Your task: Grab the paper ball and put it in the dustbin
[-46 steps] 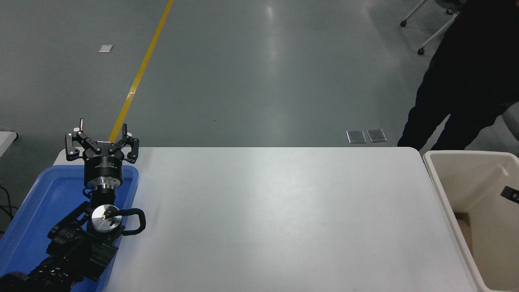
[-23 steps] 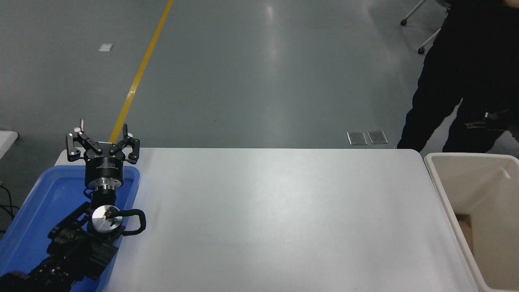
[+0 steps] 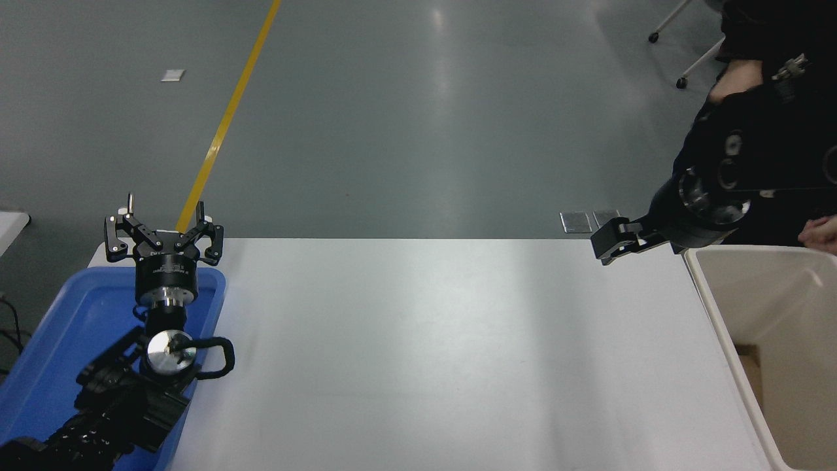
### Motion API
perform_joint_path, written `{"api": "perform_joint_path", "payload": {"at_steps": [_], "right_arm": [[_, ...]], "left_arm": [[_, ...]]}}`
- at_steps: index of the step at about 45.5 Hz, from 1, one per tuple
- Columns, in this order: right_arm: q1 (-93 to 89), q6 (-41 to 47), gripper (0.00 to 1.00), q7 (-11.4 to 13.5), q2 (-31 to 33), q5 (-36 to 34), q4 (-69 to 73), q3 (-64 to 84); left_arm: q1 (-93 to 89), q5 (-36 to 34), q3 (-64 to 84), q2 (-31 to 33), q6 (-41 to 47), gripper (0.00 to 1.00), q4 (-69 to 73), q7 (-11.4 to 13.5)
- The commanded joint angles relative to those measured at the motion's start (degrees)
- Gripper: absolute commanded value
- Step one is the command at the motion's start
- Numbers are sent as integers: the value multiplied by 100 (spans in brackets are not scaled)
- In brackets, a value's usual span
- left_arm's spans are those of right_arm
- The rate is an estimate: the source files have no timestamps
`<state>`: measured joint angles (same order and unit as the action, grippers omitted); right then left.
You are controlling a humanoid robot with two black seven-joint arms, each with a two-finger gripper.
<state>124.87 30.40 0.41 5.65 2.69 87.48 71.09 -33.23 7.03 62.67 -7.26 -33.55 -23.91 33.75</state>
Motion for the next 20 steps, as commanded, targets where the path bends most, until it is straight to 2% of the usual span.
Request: {"api": "perform_joint_path", "payload": {"at_steps": [1,20], "right_arm": [[28,379,100,-6,-38,-629,165,45],[178,502,100,-6,384,-638,296,63]], "left_arm": [[0,0,0,-3,-2,99,0,0],[0,0,0,-3,6,99,0,9]]}}
